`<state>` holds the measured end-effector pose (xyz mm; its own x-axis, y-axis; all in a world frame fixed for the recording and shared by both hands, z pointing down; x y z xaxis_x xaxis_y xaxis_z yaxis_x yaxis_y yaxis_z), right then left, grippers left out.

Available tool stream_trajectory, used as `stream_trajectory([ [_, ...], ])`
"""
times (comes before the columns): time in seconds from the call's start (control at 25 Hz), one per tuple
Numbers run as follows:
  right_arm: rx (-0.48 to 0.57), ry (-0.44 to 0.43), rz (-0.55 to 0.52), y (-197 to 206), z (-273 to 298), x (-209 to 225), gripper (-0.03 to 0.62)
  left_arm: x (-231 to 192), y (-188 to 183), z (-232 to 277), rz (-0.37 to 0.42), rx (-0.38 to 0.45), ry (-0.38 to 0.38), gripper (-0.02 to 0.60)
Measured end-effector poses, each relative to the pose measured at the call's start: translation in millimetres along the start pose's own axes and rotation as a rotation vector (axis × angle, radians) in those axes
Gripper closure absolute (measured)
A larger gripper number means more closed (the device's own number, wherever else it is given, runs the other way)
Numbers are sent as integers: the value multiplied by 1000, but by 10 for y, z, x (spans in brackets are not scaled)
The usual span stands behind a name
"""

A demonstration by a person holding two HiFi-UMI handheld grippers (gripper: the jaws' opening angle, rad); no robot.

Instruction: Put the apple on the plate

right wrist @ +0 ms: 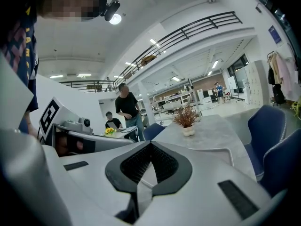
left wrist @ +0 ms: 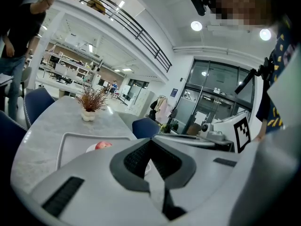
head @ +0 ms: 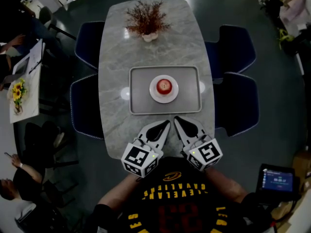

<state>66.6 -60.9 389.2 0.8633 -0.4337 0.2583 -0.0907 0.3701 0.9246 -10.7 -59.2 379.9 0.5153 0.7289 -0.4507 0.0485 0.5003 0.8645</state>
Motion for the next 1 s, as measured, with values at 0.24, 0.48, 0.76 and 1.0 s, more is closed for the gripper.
stream_trajectory([
  [0.24, 7, -2, -10, -13, 13, -4, 589, -26, 9, -2, -1, -2, -8, 580],
  [0.48, 4, 0, -8, -13, -15, -18, 588, 3, 10, -11, 1, -2, -7, 580],
  [0.76, 2, 1, -17, 11, 7, 7, 589, -29, 33, 12, -1, -7, -9, 580],
  [1.0, -1, 1, -32, 29, 12, 0, 589, -47, 38, 2, -6, -12, -10, 580],
])
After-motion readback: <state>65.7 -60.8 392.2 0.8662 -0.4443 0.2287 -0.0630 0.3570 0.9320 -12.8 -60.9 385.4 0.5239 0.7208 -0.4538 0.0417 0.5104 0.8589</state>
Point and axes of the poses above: the fingertips, and each gripper's own axes: z forward along the fingers, x to its right, y out of its underside, the point moved 4 cm from there along -z, backward along the fingers, and after that the axes turned 7 degrees about y, right-handed, at the moved point
